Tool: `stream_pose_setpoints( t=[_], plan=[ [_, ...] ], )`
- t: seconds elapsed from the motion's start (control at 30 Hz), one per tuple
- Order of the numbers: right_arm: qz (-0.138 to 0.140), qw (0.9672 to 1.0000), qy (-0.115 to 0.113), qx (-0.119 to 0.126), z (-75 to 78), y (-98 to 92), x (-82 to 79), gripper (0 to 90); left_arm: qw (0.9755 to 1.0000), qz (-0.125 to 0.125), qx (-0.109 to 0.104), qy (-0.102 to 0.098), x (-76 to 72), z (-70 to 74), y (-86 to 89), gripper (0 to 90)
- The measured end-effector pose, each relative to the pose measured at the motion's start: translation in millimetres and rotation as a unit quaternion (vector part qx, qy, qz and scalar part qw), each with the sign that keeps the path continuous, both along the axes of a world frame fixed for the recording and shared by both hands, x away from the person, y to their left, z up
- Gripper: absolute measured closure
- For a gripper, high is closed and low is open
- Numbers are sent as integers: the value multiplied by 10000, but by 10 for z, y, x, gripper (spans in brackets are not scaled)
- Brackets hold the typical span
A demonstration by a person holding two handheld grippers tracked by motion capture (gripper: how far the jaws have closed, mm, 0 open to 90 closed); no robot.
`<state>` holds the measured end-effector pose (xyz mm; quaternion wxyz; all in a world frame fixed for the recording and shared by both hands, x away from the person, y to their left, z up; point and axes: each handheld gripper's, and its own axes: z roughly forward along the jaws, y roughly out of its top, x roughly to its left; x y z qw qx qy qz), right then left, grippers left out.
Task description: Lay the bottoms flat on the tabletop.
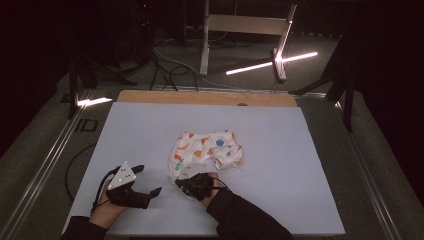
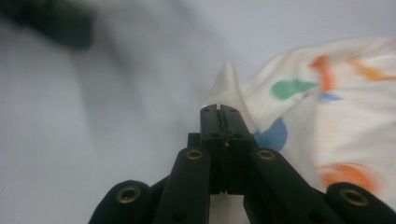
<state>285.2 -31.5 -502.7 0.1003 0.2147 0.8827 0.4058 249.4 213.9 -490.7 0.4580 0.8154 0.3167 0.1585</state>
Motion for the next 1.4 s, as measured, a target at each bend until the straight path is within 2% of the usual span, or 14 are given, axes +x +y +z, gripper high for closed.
stream_pose_setpoints(
  t=[0.07,0.2,0.37,0.6,0.67,0.73,0.77,0.83,0.97,1.07,1.17,1.27,1.33,1.4],
  plan=[
    [-105,9996,127,238,53,-87,54,898,9999,-94,19,44,6,-11,-41,65],
    [-316,9988,169,322,85,-251,149,897,9995,-245,103,156,20,-54,-129,77],
    [-621,9973,189,353,78,-417,233,889,9989,-381,193,178,40,-72,-249,152],
    [-991,9945,130,296,63,-592,369,679,9971,-685,213,273,95,-103,-452,189],
    [-1011,9945,121,261,68,-614,378,645,9964,-749,279,281,122,-117,-541,233],
    [-1017,9944,116,261,69,-623,382,657,9960,-784,313,304,142,-128,-590,298],
    [-1010,9944,120,276,69,-627,382,664,9950,-877,397,249,180,-153,-685,298],
    [-998,9946,102,260,54,-627,383,733,9947,-880,456,286,247,-182,-774,369],
    [-983,9948,126,235,54,-621,379,763,9945,-714,692,326,405,-241,-936,439],
    [-979,9948,149,226,53,-621,380,774,9945,-659,726,358,494,-276,-1016,506],
    [-954,9951,111,225,61,-626,372,786,9947,-572,786,331,524,-291,-1051,553],
    [-972,9949,119,248,69,-625,367,791,9949,-602,778,213,502,-262,-1044,695],
    [-964,9949,101,262,76,-629,363,792,9955,-625,690,186,479,-210,-1018,788],
    [-977,9948,101,285,94,-633,357,791,9950,-672,708,191,458,-156,-997,879]
  ],
)
